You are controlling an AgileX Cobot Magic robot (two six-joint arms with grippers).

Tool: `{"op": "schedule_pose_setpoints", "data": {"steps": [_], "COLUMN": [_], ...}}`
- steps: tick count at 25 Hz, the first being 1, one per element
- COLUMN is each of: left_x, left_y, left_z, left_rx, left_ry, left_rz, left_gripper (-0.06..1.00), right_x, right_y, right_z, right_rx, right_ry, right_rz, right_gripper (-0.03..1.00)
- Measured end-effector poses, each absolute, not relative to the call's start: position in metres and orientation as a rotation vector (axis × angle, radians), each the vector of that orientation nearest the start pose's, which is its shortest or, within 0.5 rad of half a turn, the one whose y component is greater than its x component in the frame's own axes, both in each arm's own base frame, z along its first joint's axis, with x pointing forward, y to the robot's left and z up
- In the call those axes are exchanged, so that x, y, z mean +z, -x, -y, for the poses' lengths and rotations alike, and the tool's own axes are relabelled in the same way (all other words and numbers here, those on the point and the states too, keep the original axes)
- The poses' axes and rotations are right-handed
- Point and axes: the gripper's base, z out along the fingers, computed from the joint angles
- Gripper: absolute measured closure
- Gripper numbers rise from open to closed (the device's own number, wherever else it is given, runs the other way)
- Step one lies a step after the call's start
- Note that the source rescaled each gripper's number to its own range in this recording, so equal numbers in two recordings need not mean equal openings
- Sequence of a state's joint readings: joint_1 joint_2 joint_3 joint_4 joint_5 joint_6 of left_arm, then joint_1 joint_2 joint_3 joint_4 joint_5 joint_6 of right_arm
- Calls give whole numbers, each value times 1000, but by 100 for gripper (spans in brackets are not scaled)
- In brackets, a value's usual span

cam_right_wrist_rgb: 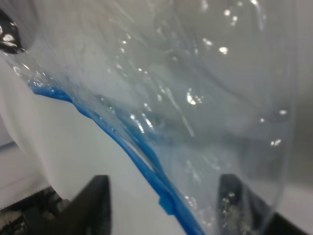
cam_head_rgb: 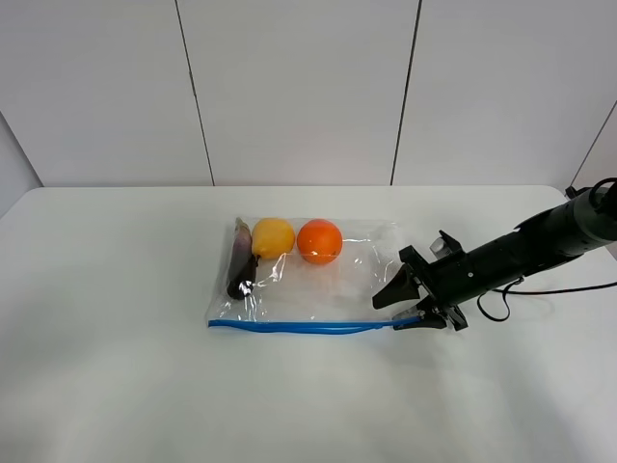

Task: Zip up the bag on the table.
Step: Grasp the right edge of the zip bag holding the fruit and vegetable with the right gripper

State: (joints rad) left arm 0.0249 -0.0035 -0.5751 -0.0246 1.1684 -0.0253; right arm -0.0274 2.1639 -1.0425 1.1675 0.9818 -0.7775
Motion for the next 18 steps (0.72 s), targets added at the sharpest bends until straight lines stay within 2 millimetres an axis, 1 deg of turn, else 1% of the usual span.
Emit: {"op": "schedule_pose_setpoints", "data": {"steps": [2, 5, 13, 14, 18], "left_x": [289, 289, 289, 289, 289], "left_y": [19, 19, 19, 19, 19], "left_z": [3, 3, 3, 3, 3], "left_rx": [-30, -30, -30, -30, -30], "left_ry": [48, 48, 48, 48, 48], "left_rz": [-2073, -2073, -2073, -2073, -2073], "left_gripper": [2, 2, 2, 2, 2], "right_x": [73, 73, 73, 73, 74], "right_y": [-339, -338, -338, -337, -337], "right_z": [-60, -60, -61, -61, -61], "right_rx": [1338, 1338, 1354, 1358, 1371], "right_ry": [-227, -224, -217, -213, -208], "right_rz": [-2882, -2884, -2886, -2888, -2889], "right_gripper": [51, 58, 62, 65, 84]}}
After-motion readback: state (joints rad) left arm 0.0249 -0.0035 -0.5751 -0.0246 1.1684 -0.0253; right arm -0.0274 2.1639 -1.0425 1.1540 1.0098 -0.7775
